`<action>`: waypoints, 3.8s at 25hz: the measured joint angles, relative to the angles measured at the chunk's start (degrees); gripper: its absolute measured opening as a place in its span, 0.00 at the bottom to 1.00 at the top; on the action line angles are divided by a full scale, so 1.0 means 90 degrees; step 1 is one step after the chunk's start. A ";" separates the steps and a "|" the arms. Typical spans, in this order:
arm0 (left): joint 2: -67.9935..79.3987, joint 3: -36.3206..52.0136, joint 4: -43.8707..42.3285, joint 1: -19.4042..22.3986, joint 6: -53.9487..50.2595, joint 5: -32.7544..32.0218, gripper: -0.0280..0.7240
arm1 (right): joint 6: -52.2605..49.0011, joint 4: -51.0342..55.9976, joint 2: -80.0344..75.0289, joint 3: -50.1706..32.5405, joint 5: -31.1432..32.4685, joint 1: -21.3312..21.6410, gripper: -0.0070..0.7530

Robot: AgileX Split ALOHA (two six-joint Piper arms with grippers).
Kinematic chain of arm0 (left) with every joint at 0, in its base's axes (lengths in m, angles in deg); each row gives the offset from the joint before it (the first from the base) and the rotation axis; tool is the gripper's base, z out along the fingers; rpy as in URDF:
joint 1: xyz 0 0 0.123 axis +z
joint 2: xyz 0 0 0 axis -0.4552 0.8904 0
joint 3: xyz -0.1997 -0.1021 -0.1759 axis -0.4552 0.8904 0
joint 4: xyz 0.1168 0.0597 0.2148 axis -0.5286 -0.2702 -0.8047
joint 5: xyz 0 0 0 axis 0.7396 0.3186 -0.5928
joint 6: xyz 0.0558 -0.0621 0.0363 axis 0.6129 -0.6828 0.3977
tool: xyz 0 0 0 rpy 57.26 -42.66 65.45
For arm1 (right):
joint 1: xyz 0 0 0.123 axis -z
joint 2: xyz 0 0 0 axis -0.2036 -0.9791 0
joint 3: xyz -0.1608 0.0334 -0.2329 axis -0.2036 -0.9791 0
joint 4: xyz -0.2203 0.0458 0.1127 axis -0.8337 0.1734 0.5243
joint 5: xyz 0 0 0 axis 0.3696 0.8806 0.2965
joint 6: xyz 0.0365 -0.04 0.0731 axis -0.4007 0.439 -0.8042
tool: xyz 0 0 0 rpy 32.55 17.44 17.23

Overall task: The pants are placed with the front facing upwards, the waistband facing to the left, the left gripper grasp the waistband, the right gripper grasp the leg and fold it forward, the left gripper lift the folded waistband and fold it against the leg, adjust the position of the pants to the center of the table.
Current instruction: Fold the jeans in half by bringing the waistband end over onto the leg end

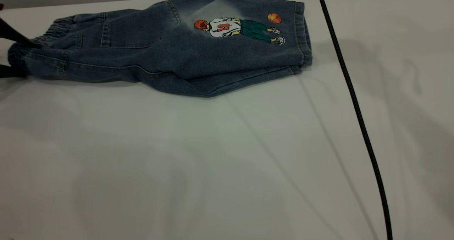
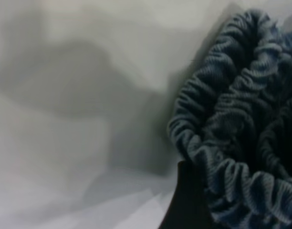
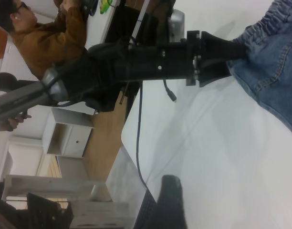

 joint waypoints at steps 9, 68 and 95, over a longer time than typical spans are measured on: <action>0.0087 0.0000 0.0244 -0.0110 0.0040 0.0209 0.45 | 0.0000 0.0000 0.0000 0.0000 -0.0001 0.0000 0.74; -0.3815 0.0002 -0.2079 -0.2116 0.0032 -0.0995 0.24 | 0.0354 -0.1101 -0.1575 0.0011 -0.0956 -0.1059 0.74; -0.3908 0.0006 -0.1299 -0.2787 0.0537 -0.0860 0.24 | -0.0577 -0.2864 -0.2085 0.0283 -0.1374 -0.1023 0.70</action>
